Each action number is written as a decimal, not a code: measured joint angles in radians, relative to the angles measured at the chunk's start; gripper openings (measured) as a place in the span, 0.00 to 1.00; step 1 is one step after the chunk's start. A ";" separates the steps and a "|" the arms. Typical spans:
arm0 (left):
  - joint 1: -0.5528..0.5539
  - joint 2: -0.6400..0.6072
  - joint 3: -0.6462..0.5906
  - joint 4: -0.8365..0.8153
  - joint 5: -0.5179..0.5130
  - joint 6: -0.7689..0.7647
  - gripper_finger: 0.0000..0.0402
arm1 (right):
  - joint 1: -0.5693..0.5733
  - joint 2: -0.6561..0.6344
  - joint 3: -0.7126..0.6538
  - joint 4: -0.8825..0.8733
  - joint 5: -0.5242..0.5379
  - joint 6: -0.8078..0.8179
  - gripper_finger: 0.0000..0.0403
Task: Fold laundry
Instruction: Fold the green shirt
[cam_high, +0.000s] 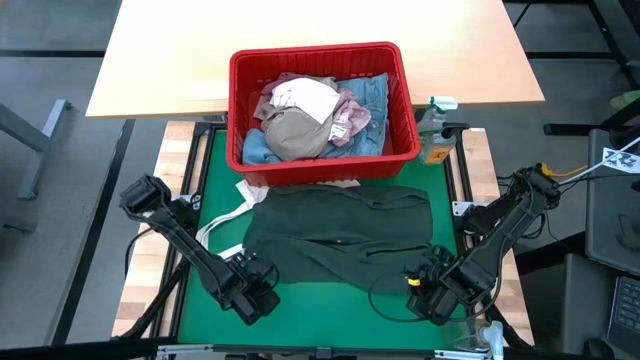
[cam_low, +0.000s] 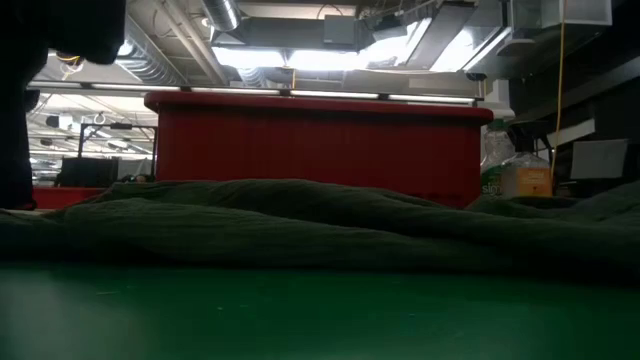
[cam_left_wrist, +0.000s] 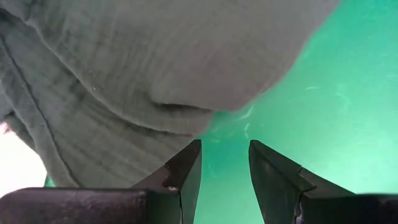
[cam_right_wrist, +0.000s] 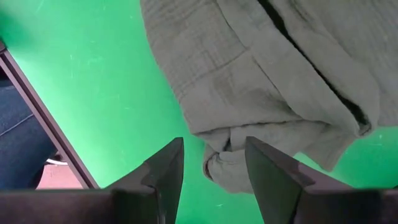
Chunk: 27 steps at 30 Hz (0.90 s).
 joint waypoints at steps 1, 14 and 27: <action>0.001 0.009 0.000 0.000 0.000 -0.001 0.32 | 0.000 0.000 0.000 0.000 0.000 0.000 0.42; 0.048 0.044 0.000 -0.004 0.001 0.032 0.32 | 0.000 0.000 0.000 -0.001 0.009 -0.001 0.42; 0.061 0.044 0.000 0.041 -0.014 0.039 0.32 | 0.000 0.000 0.000 -0.001 0.010 -0.001 0.42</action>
